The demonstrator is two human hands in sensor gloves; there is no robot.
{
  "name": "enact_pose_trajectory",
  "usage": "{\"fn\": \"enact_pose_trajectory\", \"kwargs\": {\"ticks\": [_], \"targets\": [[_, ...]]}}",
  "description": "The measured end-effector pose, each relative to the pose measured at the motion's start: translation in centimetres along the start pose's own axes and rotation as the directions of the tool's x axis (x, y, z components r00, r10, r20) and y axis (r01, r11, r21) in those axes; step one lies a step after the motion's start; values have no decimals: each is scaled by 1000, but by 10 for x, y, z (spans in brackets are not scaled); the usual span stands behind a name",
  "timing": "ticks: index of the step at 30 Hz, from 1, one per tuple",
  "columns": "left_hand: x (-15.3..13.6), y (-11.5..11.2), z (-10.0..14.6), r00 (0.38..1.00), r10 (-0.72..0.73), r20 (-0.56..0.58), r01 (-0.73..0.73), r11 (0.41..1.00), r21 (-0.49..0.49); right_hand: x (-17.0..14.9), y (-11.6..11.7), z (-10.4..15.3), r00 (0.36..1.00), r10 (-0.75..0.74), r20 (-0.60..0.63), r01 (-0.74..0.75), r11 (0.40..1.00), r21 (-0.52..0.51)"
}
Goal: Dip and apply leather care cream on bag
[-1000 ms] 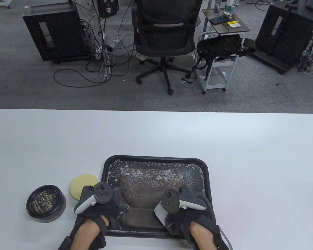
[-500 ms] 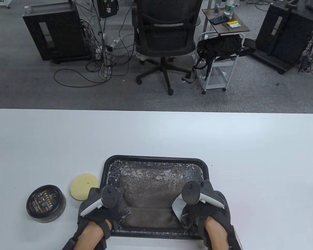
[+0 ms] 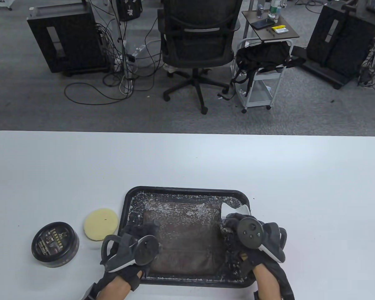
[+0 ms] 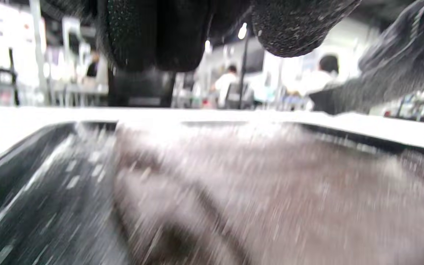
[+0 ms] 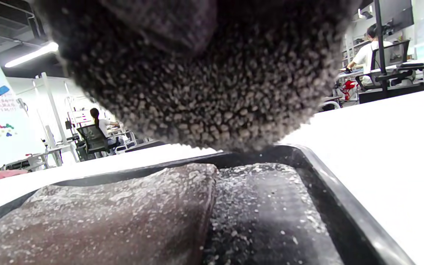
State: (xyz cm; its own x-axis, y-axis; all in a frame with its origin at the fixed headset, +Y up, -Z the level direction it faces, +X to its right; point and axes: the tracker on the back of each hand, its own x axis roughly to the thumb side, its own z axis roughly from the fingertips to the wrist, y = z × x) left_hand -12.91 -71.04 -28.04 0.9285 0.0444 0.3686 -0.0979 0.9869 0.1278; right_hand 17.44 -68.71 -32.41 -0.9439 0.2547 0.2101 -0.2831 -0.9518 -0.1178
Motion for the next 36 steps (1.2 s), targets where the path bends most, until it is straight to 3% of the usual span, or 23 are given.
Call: {"fn": "enact_pose_trajectory", "kwargs": {"ticks": [3, 9, 18, 22, 26, 30, 36], "targets": [[26, 5, -2, 996, -44, 82, 41, 998, 37, -5, -3, 0, 1000, -15, -10, 15, 1000, -17], [79, -2, -17, 965, -119, 233, 139, 988, -72, -10, -8, 1, 999, -28, -16, 26, 996, -89], [136, -21, -57, 952, -109, 285, 173, 962, -210, -11, -10, 1, 999, -31, -22, 28, 993, -112], [147, -40, -70, 965, -85, 250, 167, 929, -330, -13, -11, 1, 999, -38, -32, 33, 992, -125], [152, -66, -78, 971, -117, 208, 207, 848, -488, -14, -13, 2, 998, -35, -45, 28, 991, -132], [155, -74, -82, 959, -202, 200, 280, 799, -533, -15, -11, 2, 998, -47, -51, 40, 990, -133], [154, -76, -86, 972, -172, 162, 235, 788, -570, -22, -10, 1, 992, -101, -77, 90, 986, -142]]}}
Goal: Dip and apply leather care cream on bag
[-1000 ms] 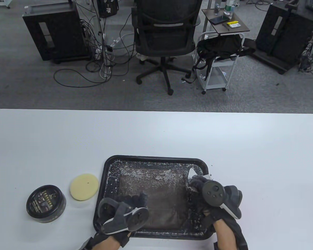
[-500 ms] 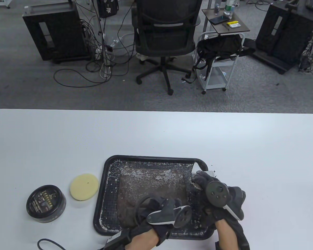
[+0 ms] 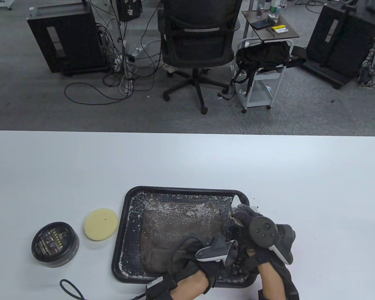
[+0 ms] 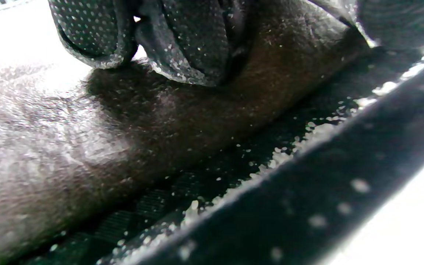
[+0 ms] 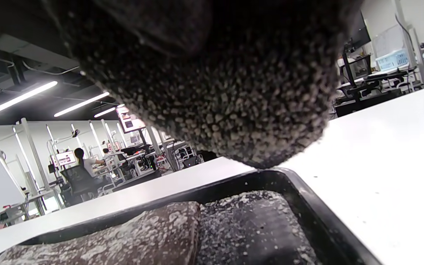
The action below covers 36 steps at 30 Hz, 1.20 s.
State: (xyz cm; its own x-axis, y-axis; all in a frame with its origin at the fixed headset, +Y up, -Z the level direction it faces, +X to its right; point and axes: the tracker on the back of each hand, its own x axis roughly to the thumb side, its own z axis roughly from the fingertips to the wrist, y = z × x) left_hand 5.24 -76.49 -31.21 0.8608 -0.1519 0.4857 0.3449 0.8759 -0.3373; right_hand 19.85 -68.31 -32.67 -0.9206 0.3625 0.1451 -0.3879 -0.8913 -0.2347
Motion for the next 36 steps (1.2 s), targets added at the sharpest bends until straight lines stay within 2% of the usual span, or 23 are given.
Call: {"fn": "enact_pose_trajectory", "kwargs": {"ticks": [8, 11, 14, 18, 26, 31, 36], "targets": [[-3, 0, 3, 997, 70, 28, -71, 997, 35, -5, -3, 1, 1000, -5, -25, 5, 1000, -23], [-11, 0, 6, 987, 156, 39, -159, 985, 67, -7, -4, 1, 999, -10, -32, 9, 1000, -23], [-24, 0, 8, 958, 278, 65, -282, 956, 74, -9, -4, 1, 999, -15, -40, 14, 1000, -24], [-42, -5, 11, 884, 456, 104, -465, 881, 92, -8, -4, 1, 999, -21, -34, 20, 1000, -20], [-75, -11, 22, 623, 747, 231, -774, 631, 47, -4, -4, 1, 1000, -8, -26, 8, 1000, -19], [-85, -2, 32, 407, 839, 360, -902, 432, 14, -5, -7, 3, 999, -16, -39, 15, 999, -41], [-91, 9, 41, 135, 864, 485, -976, 201, -88, -7, -10, 5, 998, -28, -59, 23, 997, -77]]}}
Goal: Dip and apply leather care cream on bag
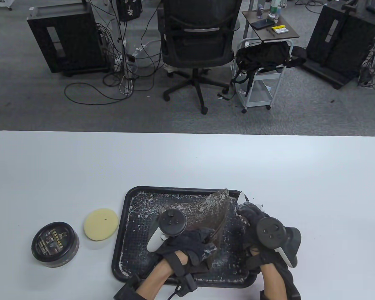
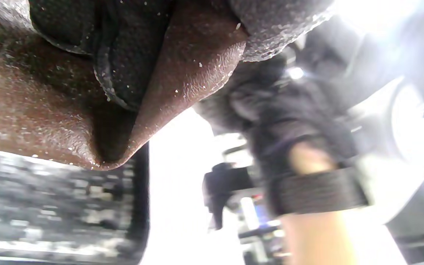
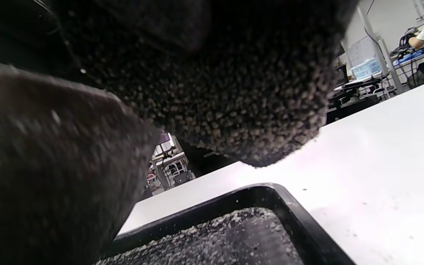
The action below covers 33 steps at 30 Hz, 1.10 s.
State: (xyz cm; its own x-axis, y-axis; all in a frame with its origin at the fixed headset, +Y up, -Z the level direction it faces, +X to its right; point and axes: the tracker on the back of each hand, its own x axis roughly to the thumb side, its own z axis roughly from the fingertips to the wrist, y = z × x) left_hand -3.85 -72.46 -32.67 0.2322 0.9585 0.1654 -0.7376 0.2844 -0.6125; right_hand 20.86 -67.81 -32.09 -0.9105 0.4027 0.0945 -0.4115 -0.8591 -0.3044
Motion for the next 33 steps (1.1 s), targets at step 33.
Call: {"fn": "enact_pose_trajectory", "kwargs": {"ticks": [33], "targets": [[33, 75, 49, 958, -285, 28, 269, 930, 252, -2, -2, 0, 1000, 3, -16, -3, 1000, -24]]}}
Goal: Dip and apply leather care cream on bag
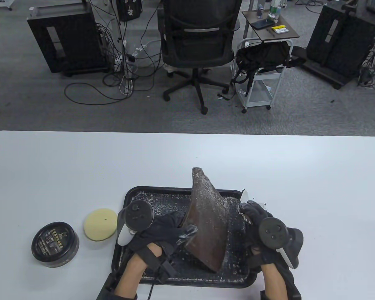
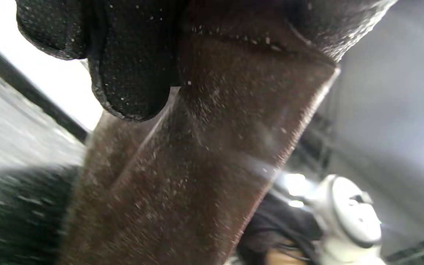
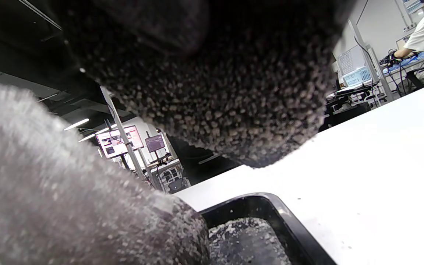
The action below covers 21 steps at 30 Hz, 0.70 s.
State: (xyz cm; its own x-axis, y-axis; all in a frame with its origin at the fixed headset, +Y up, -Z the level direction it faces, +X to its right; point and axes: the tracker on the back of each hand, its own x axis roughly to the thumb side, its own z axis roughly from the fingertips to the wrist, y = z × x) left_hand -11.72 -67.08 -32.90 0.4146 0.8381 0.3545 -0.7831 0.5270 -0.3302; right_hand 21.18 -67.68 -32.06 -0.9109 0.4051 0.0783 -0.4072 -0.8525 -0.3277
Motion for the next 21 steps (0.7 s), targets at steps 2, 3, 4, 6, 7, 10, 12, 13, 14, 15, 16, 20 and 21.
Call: {"fn": "enact_pose_trajectory", "kwargs": {"ticks": [2, 3, 4, 6, 7, 10, 12, 13, 14, 15, 16, 20, 21], "targets": [[-4, 6, 3, 995, -75, -66, 74, 997, -11, 0, 0, 0, 1000, 1, 1, -1, 1000, 2], [-7, 8, 4, 986, -125, -107, 122, 992, -30, 0, 1, 0, 1000, 1, 1, -1, 1000, 4], [-13, 10, 4, 973, -171, -153, 163, 985, -60, 1, 1, 0, 1000, 3, 2, -3, 1000, 6], [-23, 10, 4, 953, -205, -222, 186, 977, -105, 1, 1, 0, 1000, 6, 2, -6, 1000, 8], [-29, 9, 4, 942, -215, -259, 187, 974, -128, 1, 1, 0, 1000, 7, 2, -7, 1000, 10], [-49, 3, 4, 904, -198, -379, 122, 969, -216, 1, 1, 1, 1000, 5, 0, -5, 1000, 12], [-61, -2, 6, 864, -191, -465, 62, 959, -278, 1, 2, 1, 1000, 7, 0, -7, 1000, 15], [-66, -3, 8, 842, -193, -504, 36, 952, -304, 2, 2, 1, 1000, 7, 0, -7, 1000, 16], [-70, -3, 9, 823, -198, -533, 26, 950, -312, 2, 2, 1, 1000, 7, 1, -7, 1000, 18], [-72, -3, 10, 806, -208, -554, 25, 947, -319, 2, 2, 1, 1000, 8, 1, -8, 1000, 20], [-75, -4, 12, 780, -234, -580, 26, 939, -344, 2, 2, 1, 1000, 8, 2, -8, 1000, 22], [-82, -10, 13, 689, -377, -619, 63, 882, -467, 5, 5, 1, 1000, 14, 10, -15, 999, 40], [-83, -10, 13, 680, -388, -623, 70, 879, -471, 5, 6, 1, 1000, 16, 12, -17, 999, 43]]}}
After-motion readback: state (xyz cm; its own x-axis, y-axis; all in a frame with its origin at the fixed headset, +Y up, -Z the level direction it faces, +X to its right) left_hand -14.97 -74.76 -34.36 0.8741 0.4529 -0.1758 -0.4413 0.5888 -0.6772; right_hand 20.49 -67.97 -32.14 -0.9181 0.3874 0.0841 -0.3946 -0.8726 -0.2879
